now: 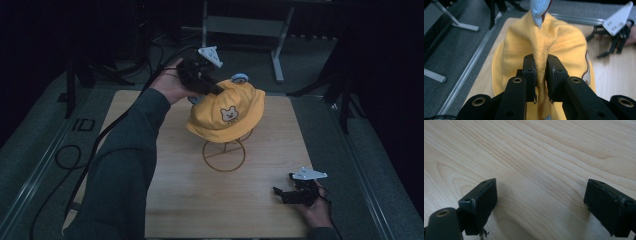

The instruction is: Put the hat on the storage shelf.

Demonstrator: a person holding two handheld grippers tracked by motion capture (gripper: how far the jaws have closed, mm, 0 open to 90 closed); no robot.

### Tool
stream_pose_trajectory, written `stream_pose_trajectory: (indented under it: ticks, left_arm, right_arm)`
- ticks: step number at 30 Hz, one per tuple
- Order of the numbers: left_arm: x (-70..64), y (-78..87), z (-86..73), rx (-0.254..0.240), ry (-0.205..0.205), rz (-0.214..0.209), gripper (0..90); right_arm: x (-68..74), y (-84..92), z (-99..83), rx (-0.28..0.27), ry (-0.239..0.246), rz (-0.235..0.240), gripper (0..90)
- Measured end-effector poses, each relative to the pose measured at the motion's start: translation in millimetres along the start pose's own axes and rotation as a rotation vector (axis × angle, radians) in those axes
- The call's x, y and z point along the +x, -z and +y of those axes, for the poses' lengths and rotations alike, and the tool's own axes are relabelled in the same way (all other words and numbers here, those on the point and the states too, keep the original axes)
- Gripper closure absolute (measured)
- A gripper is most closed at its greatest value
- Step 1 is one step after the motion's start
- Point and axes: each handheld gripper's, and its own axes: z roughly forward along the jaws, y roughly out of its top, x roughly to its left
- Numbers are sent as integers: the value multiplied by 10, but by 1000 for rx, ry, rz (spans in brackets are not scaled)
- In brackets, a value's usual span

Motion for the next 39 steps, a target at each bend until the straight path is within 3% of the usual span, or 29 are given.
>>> stream_pose_trajectory:
  ticks: [5,8,12,16,20,24,30,31,34,39]
  left_arm:
    - [-4,-177,111,-32,34,6,780]
    - [-22,-260,145,-27,33,-2,766]
    - [-83,-489,181,10,31,10,703]
    - [-89,-552,161,21,38,18,656]
    - [-91,-535,142,30,44,6,631]
    - [-100,-478,91,38,27,8,697]
    - [-111,-428,17,47,18,-6,695]
    - [-109,-422,13,45,20,-3,660]
    - [-74,-366,10,-9,82,17,509]
    - [-18,-219,-53,-80,139,46,386]
  right_arm:
    - [2,1,-2,-1,0,0,114]
    - [2,1,-3,-1,0,0,114]
    - [3,3,-5,-2,0,2,114]
    - [5,5,-6,-1,-2,2,114]
    - [5,6,-7,-1,-2,2,114]
    - [4,5,-7,-2,0,2,114]
    - [5,5,-6,-2,-1,2,114]
    - [4,5,-7,-2,0,2,114]
    - [5,5,-7,-2,0,1,114]
    - [4,5,-7,-2,0,2,114]
